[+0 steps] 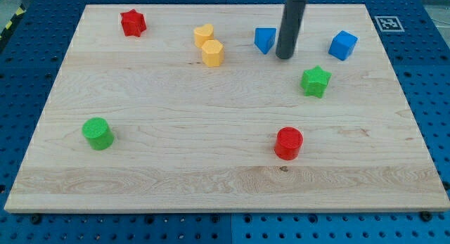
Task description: Move the blue triangle towards the top center of the board
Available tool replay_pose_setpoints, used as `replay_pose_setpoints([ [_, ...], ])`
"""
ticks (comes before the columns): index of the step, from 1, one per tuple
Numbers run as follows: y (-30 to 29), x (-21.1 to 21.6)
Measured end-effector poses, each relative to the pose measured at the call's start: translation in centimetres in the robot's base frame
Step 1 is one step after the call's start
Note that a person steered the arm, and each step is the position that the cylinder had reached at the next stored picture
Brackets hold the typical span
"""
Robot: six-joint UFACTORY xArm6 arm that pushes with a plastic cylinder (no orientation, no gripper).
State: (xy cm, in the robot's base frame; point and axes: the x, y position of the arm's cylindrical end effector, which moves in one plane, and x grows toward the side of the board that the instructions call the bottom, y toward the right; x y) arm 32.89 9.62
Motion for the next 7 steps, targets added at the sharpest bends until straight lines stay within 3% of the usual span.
replay_pose_setpoints([
  [2,-4.3,-4.5],
  [5,-3.9,-4.5],
  [7,-4.1,0.6],
])
